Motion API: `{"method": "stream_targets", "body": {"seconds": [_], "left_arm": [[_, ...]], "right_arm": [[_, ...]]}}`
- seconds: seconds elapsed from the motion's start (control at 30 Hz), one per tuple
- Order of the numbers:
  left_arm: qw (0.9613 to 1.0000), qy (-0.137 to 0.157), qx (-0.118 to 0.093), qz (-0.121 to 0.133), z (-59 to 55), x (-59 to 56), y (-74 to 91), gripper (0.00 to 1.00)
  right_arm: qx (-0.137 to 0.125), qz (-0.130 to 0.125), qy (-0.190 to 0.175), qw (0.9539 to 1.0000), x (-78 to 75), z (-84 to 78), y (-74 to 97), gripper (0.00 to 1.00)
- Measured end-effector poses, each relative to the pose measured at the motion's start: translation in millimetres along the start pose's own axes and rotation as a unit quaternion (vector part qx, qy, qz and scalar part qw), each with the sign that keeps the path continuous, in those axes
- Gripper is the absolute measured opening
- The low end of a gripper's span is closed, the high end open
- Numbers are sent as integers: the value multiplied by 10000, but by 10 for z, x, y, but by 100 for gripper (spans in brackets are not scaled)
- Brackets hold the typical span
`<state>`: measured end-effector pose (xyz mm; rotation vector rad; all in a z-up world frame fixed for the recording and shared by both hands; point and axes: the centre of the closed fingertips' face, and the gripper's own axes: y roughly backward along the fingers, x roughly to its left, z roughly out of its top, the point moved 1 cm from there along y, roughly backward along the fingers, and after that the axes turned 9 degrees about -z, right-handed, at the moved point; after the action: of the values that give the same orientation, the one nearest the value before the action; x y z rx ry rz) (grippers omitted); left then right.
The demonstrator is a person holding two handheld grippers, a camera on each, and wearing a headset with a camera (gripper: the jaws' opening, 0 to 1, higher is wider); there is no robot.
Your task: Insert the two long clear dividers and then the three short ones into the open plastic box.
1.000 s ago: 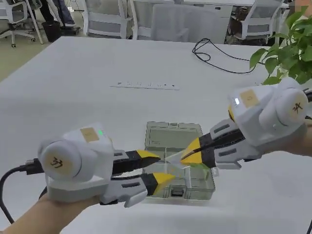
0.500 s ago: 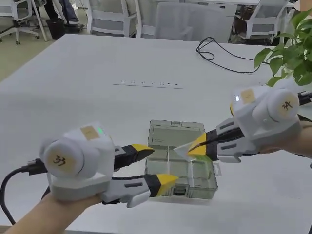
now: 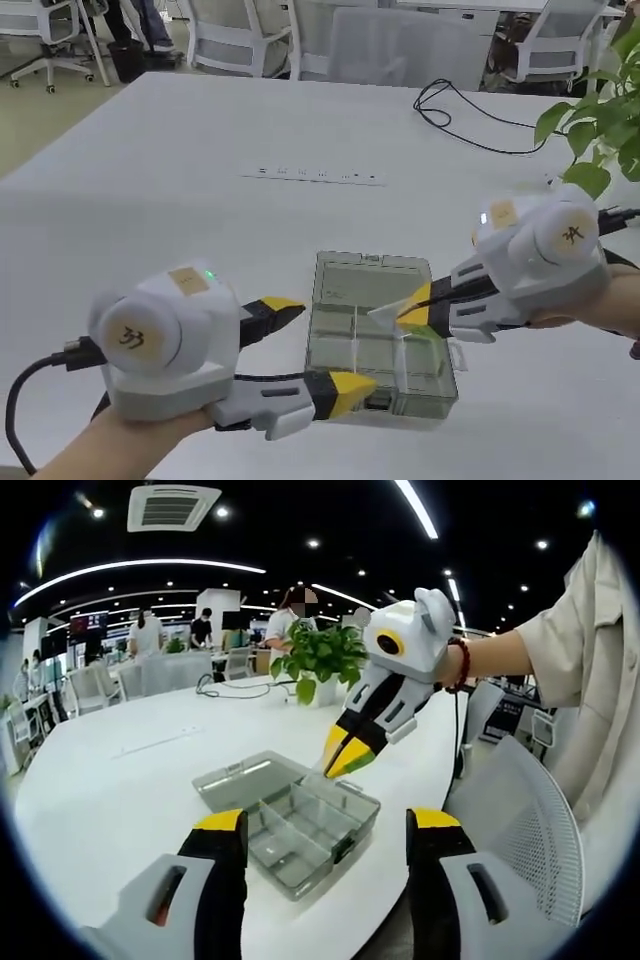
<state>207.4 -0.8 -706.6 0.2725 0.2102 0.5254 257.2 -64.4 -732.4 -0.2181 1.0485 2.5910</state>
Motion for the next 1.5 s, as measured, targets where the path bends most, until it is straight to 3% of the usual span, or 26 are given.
{"method": "stream_targets", "body": {"seconds": [0.43, 0.93, 1.5], "left_arm": [[9999, 109, -12, 63, -16, 32, 0, 71], [9999, 113, 58, 99, -49, 53, -13, 71], [9998, 117, 88, 110, -53, 79, -18, 70]], "right_arm": [[185, 13, 1, 9998, -32, -135, -87, 3], [259, 3, -154, 9995, -65, -234, -138, 3], [275, 101, -224, 9993, -56, -221, -211, 3]]}}
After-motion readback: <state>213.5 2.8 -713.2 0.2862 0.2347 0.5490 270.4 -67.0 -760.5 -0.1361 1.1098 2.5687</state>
